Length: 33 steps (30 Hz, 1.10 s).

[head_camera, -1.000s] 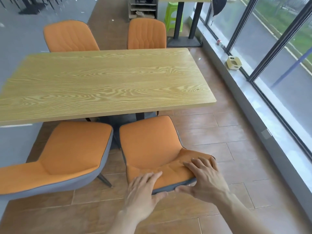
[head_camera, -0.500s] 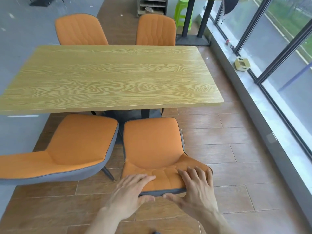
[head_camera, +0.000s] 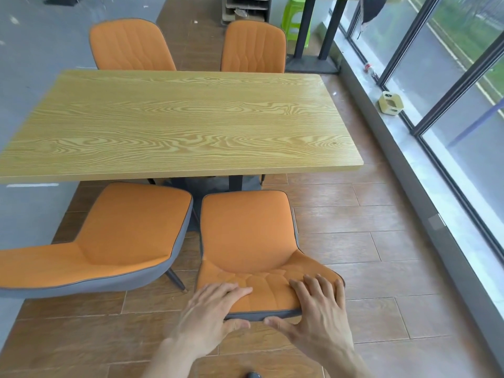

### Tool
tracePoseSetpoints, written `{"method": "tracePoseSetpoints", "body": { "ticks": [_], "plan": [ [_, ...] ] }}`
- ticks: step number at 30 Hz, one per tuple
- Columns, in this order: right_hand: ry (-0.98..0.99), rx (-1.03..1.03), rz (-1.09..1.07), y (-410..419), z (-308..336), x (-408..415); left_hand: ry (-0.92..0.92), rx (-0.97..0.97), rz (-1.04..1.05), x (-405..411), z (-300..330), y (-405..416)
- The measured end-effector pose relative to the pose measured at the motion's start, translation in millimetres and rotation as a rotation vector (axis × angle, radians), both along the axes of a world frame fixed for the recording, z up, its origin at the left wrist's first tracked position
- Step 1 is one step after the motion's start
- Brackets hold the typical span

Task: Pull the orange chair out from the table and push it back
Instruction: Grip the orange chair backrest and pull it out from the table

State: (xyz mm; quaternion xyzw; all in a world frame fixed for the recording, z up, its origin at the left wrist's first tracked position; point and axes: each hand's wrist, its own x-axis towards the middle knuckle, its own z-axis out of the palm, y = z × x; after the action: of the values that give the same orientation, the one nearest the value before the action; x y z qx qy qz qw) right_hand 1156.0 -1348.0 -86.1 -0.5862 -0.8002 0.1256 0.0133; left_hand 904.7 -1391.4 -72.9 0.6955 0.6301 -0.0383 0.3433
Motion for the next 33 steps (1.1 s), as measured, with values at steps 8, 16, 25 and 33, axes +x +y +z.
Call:
{"method": "tracePoseSetpoints", "body": {
  "ticks": [8, 16, 25, 33],
  "plan": [
    [0.005, 0.028, 0.000, -7, -2, 7, 0.008, 0.037, 0.008, 7, -2, -8],
    [0.001, 0.066, 0.017, -13, -2, 8, -0.020, 0.068, 0.016, 7, -1, -16],
    [-0.030, 0.105, 0.024, 1, 7, 0, -0.048, 0.151, 0.021, 1, -6, -6],
    [-0.010, 0.044, 0.022, 3, 4, -1, -0.019, 0.097, -0.012, -3, -5, 0]
  ]
}}
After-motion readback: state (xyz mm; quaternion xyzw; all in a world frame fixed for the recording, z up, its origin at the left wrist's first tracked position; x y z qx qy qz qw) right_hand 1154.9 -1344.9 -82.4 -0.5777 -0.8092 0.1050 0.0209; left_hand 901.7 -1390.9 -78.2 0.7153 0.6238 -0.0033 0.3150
